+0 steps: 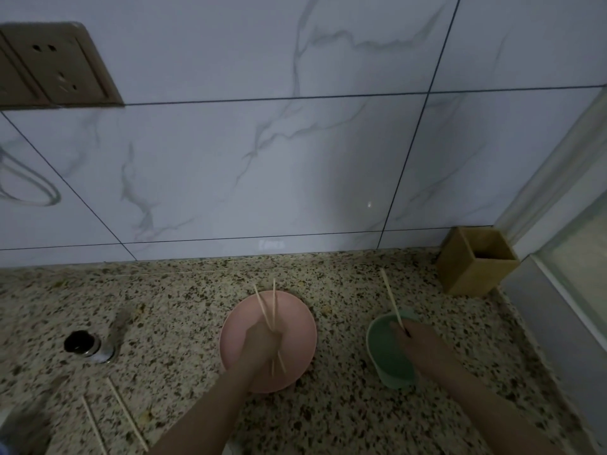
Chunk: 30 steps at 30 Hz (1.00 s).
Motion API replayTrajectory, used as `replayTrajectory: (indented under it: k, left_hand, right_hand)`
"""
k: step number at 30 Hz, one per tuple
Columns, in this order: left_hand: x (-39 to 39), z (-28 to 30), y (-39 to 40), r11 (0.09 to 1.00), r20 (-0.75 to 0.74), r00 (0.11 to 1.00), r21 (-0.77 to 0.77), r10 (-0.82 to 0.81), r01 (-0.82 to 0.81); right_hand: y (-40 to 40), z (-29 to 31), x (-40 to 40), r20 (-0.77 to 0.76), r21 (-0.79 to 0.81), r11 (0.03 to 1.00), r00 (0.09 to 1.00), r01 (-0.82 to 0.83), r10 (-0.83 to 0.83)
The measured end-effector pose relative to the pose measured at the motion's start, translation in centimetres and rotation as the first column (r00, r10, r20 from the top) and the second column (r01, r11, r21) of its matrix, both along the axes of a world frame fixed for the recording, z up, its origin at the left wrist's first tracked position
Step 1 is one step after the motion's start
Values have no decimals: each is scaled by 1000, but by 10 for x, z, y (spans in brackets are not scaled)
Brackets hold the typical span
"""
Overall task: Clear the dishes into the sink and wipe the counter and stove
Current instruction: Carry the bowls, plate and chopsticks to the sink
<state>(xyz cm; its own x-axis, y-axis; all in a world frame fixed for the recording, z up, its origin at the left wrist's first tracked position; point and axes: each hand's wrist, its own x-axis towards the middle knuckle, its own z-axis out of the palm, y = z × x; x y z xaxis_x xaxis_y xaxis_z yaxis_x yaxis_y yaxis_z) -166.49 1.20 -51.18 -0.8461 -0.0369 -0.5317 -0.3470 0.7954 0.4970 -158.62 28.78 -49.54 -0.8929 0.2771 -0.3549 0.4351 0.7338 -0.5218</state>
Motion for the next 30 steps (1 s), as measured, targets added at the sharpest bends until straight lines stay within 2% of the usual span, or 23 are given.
replayTrajectory:
  k: [3,6,8,10,13,16,21,24,26,28,30]
  left_hand:
    - [0,5,-7,992,39,991,-1,-126,126]
    - [-1,14,-19,980,37,981,60,-192,190]
    - [-1,24,-30,970,4,981,154,-192,189]
    - [1,37,-39,949,0,997,304,-83,79]
    - [10,60,-49,796,102,986,582,131,-166]
    - [21,78,-59,691,128,984,701,121,-176]
    - [40,98,-78,541,187,977,813,103,-213]
    - [52,109,-94,515,162,985,840,65,-172]
    - [57,114,-105,523,153,987,837,54,-159]
    - [60,118,-115,553,145,989,821,42,-144]
    - [62,123,-126,598,133,991,793,21,-119]
  right_hand:
    - [-8,9,-7,-56,-105,994,998,-9,3]
    - [-23,23,-15,-111,-155,987,994,-35,18]
    - [-35,28,-21,-136,-207,977,990,-56,28]
    - [-50,32,-27,-155,-316,948,988,-40,-10]
    - [-79,39,-35,-163,-460,887,980,24,-111]
    - [-113,56,-42,-131,-502,865,986,24,-104]
    - [-167,84,-52,11,-757,650,996,67,-89]
    - [-196,100,-54,-58,-855,517,998,-35,-28]
    - [-211,108,-57,-65,-895,445,997,-44,-32]
    - [-222,114,-60,-46,-908,417,998,-28,-32]
    - [-230,118,-62,-54,-896,443,998,-39,-22]
